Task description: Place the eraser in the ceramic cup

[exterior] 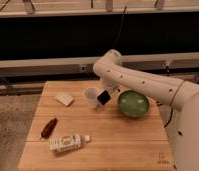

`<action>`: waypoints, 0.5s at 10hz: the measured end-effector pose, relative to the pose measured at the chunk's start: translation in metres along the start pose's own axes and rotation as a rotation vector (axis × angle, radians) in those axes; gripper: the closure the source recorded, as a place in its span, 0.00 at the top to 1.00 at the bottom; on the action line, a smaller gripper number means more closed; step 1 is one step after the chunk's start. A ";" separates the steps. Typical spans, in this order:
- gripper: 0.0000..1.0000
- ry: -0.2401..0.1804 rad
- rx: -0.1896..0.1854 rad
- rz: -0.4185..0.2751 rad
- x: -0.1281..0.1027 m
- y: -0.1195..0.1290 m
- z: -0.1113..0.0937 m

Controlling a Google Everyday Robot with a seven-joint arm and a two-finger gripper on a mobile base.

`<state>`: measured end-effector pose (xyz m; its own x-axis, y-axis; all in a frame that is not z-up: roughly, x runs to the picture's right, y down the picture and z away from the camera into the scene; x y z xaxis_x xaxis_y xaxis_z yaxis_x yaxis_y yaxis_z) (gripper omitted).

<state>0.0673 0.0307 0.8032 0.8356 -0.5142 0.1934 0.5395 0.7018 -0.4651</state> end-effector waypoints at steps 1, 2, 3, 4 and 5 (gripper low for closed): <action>0.01 0.000 0.008 -0.009 -0.005 -0.007 0.000; 0.01 -0.002 0.015 -0.021 -0.009 -0.014 0.000; 0.01 0.000 0.020 -0.026 -0.011 -0.019 0.000; 0.01 0.000 0.024 -0.031 -0.011 -0.021 0.000; 0.01 0.001 0.031 -0.034 -0.009 -0.024 0.001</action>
<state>0.0467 0.0187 0.8132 0.8169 -0.5381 0.2077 0.5702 0.6989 -0.4317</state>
